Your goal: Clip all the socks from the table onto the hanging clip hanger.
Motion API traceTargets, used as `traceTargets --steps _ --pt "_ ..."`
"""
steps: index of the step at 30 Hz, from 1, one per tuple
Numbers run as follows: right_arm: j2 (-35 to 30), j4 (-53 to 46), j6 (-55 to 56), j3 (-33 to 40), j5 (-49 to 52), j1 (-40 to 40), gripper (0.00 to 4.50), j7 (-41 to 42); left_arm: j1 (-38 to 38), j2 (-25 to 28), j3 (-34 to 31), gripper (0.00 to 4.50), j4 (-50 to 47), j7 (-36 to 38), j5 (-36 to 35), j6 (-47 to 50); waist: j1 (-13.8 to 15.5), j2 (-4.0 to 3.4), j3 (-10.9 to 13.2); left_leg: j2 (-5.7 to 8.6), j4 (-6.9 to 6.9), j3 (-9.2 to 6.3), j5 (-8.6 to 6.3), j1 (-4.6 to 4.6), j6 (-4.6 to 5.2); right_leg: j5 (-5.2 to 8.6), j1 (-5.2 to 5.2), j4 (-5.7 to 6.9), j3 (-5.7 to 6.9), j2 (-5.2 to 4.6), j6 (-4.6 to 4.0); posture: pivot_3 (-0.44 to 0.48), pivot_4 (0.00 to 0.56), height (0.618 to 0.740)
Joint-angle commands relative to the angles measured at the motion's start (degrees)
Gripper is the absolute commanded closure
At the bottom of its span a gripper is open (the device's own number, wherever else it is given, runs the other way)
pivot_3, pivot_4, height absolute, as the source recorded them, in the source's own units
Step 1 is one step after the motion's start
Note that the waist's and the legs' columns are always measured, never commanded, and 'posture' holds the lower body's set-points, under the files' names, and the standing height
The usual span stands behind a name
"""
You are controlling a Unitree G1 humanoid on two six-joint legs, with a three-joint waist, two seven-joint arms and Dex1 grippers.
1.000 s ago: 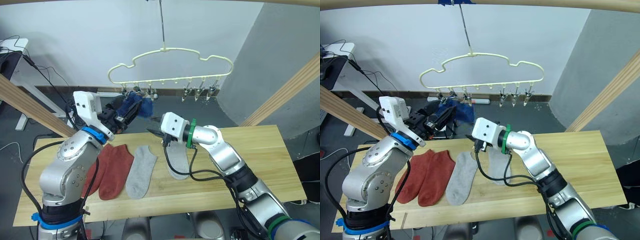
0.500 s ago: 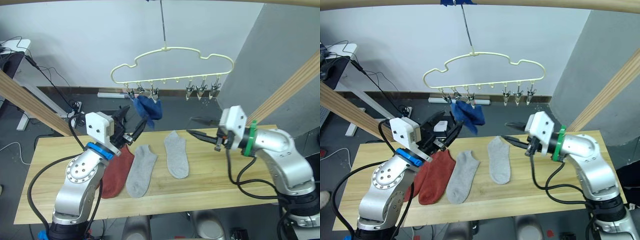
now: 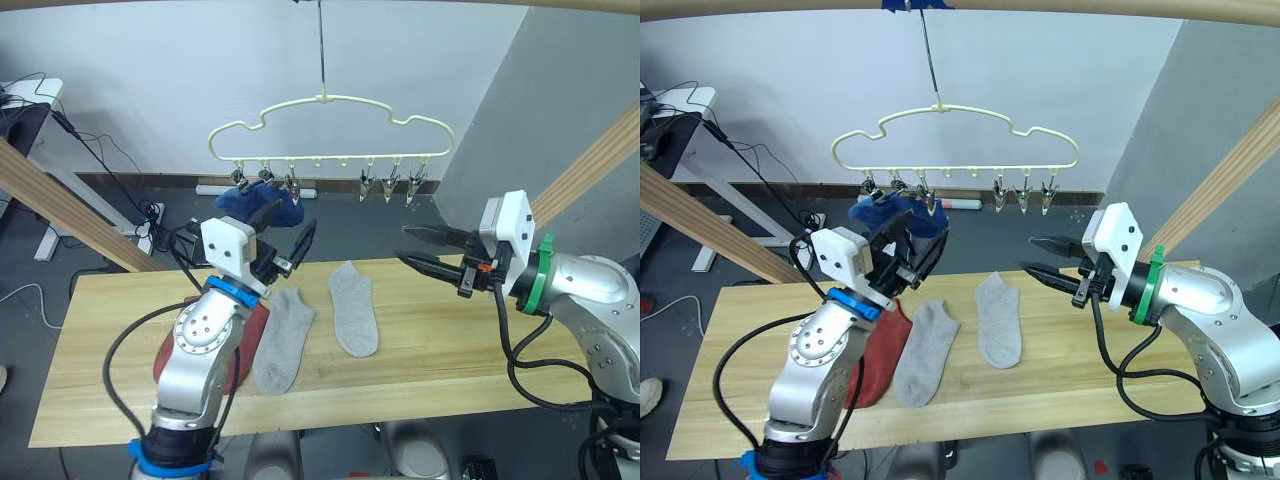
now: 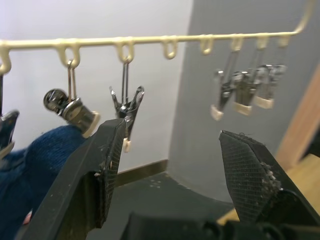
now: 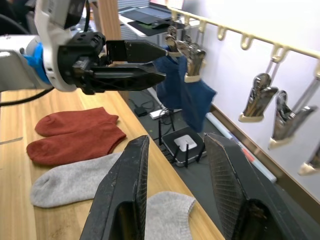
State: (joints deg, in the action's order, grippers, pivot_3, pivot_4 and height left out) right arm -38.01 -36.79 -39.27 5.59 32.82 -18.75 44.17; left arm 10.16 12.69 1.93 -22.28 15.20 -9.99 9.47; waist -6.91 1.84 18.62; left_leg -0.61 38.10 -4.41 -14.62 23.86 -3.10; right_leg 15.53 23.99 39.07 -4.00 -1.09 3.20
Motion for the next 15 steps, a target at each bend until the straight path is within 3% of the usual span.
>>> traceTargets --steps 1,4,9,15 --pt "-0.79 -3.01 0.41 1.07 1.18 0.52 2.73 -1.09 0.7 -1.6 0.52 1.23 0.19 -2.63 2.83 -2.29 -0.13 0.0 0.0 0.01 0.0 0.0 0.0 0.0 0.0 0.0 0.01 0.0 0.0 0.0 0.0 -0.254 0.304 0.74" --pt "-0.99 -2.91 0.47 0.91 1.3 0.29 2.73 -1.38 0.82 -2.86 0.82 1.23 0.87 -2.83 3.2 -3.05 -0.2 0.0 0.0 0.0 -0.01 0.0 0.0 0.0 0.0 0.0 0.01 0.0 0.01 0.01 0.0 -0.254 0.304 0.74" --pt "-1.22 -2.84 0.73 0.94 1.15 0.22 2.69 -1.77 3.12 -4.5 0.64 2.32 3.27 -3.15 3.32 -3.13 -0.2 0.0 0.0 0.0 0.0 0.0 0.0 0.01 0.01 -0.01 0.0 0.0 0.0 0.0 0.01 -0.254 0.304 0.74" --pt "-1.55 -3.11 0.52 0.94 1.21 0.25 2.69 -2.56 5.82 -5.6 1.22 2.32 5.63 -3.87 4.51 -3.79 -0.66 0.0 0.0 0.03 0.0 0.0 0.01 0.01 0.01 -0.01 -0.01 -0.01 0.01 0.01 0.01 -0.271 0.299 0.74"
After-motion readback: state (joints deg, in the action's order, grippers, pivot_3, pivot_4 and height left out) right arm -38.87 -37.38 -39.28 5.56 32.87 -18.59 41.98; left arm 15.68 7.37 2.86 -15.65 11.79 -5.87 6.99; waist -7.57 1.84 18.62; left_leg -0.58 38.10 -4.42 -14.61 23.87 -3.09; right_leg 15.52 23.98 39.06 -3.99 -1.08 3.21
